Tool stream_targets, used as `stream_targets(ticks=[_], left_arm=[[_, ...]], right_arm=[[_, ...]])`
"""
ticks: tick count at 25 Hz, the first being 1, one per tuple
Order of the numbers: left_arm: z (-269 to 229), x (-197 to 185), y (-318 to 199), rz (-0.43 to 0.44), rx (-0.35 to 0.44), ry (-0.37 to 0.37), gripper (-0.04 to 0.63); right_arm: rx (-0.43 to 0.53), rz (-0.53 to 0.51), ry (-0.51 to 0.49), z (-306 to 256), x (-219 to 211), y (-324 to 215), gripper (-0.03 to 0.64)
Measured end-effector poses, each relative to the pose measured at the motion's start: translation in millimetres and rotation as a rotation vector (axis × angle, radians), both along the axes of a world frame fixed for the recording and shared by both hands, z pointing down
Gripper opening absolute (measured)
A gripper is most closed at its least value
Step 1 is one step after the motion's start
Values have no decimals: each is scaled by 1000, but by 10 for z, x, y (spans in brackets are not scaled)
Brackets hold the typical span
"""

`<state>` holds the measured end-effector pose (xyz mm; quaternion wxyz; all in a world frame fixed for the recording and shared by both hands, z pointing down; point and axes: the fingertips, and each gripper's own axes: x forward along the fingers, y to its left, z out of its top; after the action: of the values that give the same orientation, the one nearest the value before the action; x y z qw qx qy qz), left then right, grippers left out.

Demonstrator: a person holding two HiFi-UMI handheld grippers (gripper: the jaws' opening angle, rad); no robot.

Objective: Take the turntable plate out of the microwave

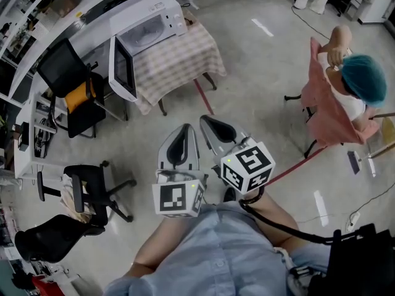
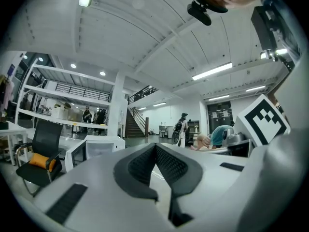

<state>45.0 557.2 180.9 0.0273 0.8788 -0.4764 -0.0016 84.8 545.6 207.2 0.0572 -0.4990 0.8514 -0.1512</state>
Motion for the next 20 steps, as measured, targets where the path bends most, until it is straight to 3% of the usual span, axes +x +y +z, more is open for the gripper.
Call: stream_targets(ticks=[7,20], left_arm=[[133,-335,-564,17,-17,19,8],[113,-1039,-1968,106,17,24,8]], right_arm=[[-34,67,13,192,-203,-526,2],[-64,124,18,220,-928,-1984,2]])
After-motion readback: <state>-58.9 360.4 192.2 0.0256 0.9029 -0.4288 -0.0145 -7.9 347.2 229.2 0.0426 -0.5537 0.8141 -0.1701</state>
